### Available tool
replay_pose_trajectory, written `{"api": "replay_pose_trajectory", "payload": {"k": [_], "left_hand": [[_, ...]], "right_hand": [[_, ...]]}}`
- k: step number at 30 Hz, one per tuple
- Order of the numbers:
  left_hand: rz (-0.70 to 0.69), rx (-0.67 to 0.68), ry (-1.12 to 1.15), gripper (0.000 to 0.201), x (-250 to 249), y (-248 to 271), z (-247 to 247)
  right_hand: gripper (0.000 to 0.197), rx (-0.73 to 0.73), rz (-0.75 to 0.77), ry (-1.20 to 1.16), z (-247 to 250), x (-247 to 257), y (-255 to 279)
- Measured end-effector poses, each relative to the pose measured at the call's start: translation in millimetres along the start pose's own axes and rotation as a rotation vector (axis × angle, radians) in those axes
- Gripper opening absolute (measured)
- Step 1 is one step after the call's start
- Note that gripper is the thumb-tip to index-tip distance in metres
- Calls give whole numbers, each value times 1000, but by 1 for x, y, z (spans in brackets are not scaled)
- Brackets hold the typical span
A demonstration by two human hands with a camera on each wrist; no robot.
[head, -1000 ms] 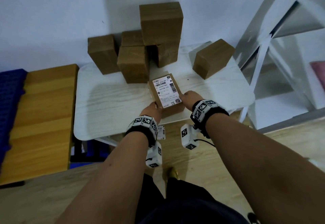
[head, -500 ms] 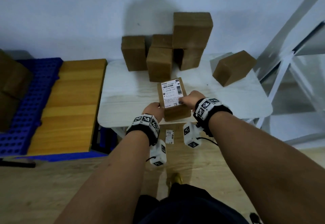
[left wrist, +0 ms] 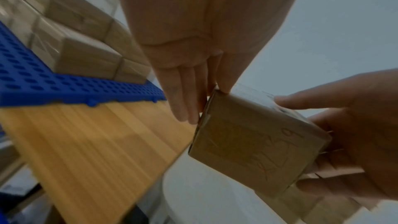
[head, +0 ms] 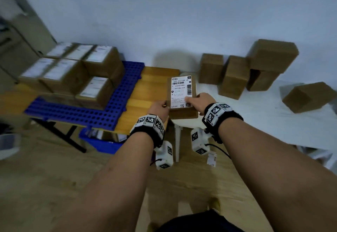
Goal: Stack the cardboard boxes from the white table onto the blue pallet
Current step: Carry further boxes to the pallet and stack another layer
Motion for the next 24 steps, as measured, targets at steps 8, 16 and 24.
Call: {"api": "replay_pose_trajectory", "payload": {"k": [8,16,24], "left_hand": [[-36,-198,-57,37,73,13,146],[9,-345,-31,34,127,10,242],[151,-348,-56,46,154,-44,297]], "right_hand": [[38,7,200,-1,-94,137,25],[54,42,255,-114,-179,229,7],[62,92,202,-100,-223,269,-47]]}}
Point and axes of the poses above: each hand's wrist, its own y-axis away from the middle knuckle, its own z-axis out of the back of the hand, x = y × z, the point moved 8 cm from there along -y, towards the middle knuckle, and after that the axes turned 6 degrees about z, right-handed, at the moved point
